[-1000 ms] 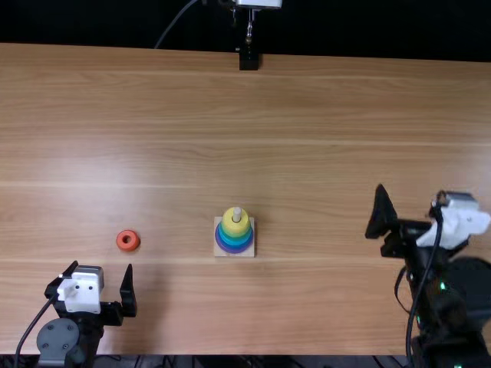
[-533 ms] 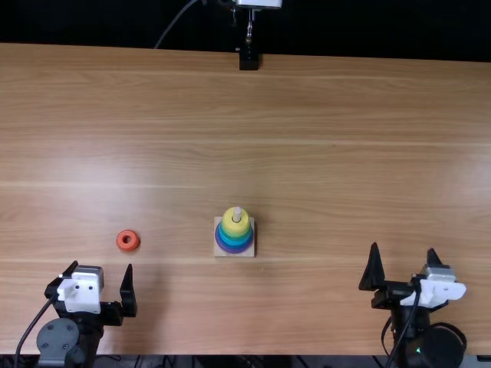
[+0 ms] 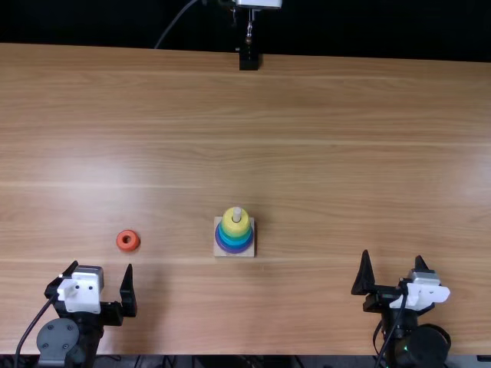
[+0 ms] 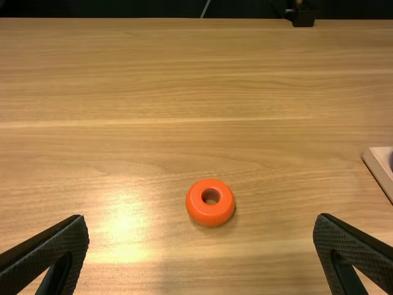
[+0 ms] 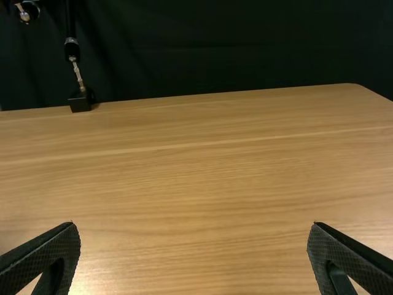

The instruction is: Build the Hanoi tower: stack the rings onto the peg from bottom to top in this color order: purple, dark blue, light blue, dark green, light green, yellow, orange.

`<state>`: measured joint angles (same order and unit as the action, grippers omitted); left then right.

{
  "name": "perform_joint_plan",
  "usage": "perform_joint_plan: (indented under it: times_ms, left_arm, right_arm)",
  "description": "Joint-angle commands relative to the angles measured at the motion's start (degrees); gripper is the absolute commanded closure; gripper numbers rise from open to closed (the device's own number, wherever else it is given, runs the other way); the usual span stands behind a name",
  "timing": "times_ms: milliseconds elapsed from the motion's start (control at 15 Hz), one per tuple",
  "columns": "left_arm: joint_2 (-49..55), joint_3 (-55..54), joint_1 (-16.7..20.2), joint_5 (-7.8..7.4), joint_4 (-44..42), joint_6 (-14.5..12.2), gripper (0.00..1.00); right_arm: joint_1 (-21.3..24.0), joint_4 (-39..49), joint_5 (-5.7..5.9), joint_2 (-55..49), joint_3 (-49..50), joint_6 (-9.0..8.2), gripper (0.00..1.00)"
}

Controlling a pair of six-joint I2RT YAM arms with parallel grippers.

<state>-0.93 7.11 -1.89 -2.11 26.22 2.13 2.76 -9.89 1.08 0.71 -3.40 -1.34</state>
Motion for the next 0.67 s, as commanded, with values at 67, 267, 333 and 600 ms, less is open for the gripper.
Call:
perform_joint_plan:
  times_ms: [67, 267, 333, 600]
  left_arm:
    - [0.9, -7.1, -0.3, -0.32, 1.8, -0.5, 0.00]
    - [0.9, -7.1, -0.3, -0.32, 1.8, -0.5, 0.00]
    - [0.9, -7.1, -0.3, -0.32, 1.8, -0.5, 0.00]
    - [0.9, -7.1, -0.3, -0.32, 1.8, -0.5, 0.00]
  right_arm:
    - [0.7, -4.2, -0.13, -0.7, 2.6, 0.08, 0.00]
    - [0.7, -5.1, -0.24, -0.7, 2.5, 0.18, 0.00]
    - [0.7, -6.7, -0.13, -0.7, 2.6, 0.29, 0.00]
    - [0.7, -8.9, -0.13, -0.7, 2.5, 0.18, 0.00]
